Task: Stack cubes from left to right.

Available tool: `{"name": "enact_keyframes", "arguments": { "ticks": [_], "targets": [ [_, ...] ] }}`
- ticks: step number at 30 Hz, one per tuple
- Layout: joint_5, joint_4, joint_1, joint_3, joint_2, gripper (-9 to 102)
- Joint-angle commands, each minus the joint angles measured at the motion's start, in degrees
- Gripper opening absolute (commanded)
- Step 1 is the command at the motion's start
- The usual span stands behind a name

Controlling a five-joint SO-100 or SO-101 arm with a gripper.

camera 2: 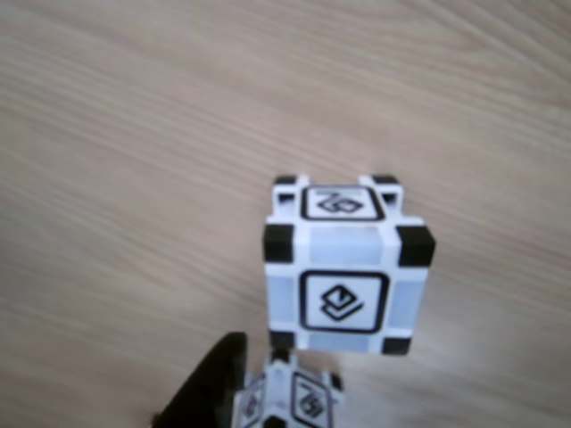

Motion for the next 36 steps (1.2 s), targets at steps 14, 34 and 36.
{"name": "enact_keyframes", "arguments": {
  "ticks": [14, 34, 36],
  "targets": [
    [4.1, 0.8, 1.0, 4.0, 0.4, 46],
    [0.4, 0.8, 1.3, 4.0, -3.3, 46],
    [0.5, 0.8, 1.4, 3.9, -3.3, 46]
  ]
}}
